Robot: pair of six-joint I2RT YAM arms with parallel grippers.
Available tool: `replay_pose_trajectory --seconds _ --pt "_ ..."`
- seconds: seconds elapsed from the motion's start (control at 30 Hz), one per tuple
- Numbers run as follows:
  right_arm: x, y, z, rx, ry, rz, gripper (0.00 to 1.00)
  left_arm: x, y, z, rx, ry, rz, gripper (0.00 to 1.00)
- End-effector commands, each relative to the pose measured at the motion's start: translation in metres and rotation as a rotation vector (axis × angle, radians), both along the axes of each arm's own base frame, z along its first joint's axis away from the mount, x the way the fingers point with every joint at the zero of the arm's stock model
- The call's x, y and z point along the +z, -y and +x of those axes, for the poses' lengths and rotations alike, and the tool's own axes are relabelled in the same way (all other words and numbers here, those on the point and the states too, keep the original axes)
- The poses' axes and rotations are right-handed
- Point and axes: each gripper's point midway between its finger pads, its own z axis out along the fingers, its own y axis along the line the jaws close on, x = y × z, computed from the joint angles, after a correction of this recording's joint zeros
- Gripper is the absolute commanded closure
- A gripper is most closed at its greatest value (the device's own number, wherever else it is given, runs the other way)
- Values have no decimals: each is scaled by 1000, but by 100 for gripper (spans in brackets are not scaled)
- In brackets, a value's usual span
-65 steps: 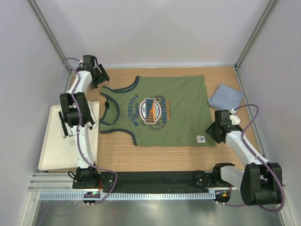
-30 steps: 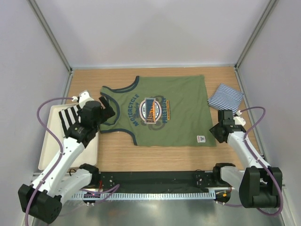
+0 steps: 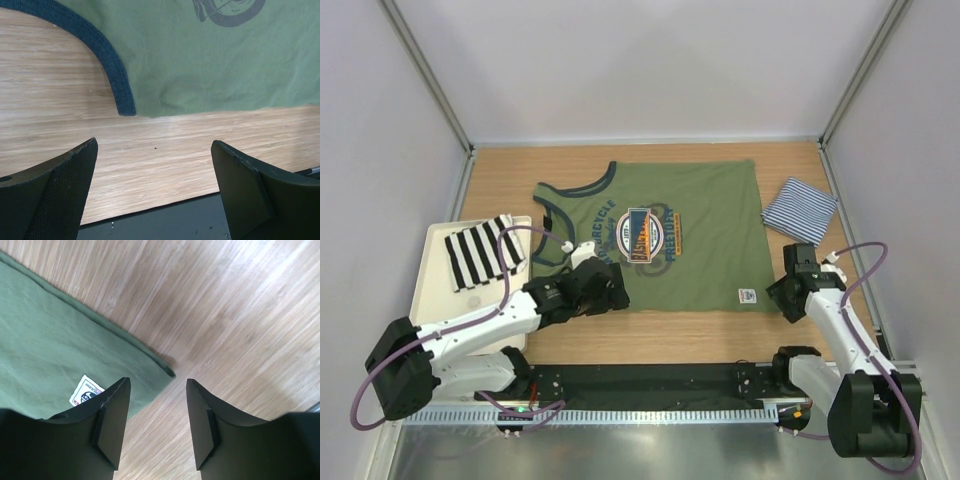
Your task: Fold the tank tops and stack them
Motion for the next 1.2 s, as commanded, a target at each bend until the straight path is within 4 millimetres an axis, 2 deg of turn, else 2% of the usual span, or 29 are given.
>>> replay_pose_trajectory --seconds 0.0,0.27,0.37,0.4,0.5,0.7,0.8,0.97,1.17 --pt "4 8 -4 -69 19 -28 46 16 11 15 41 55 -40 5" --pt "-19 4 6 -71 3 -2 55 9 14 12 31 35 -44 10" --pt "-26 3 6 -78 -7 0 67 7 12 9 38 27 -53 16" --pt "-28 2 4 -79 -15 7 77 6 12 7 39 23 -57 18" --pt "-26 2 5 -85 -3 8 87 1 11 3 39 7 -55 22" --pt "-17 4 9 -82 36 -2 91 -6 14 -1 29 -14 -39 30" --pt "-15 1 11 -66 35 12 92 -13 10 2 45 -13 -5 31" --pt "-12 1 12 -55 47 8 92 -23 8 11 23 6 75 41" --pt "-14 0 11 -48 45 13 92 -40 11 15 2 -23 117 41"
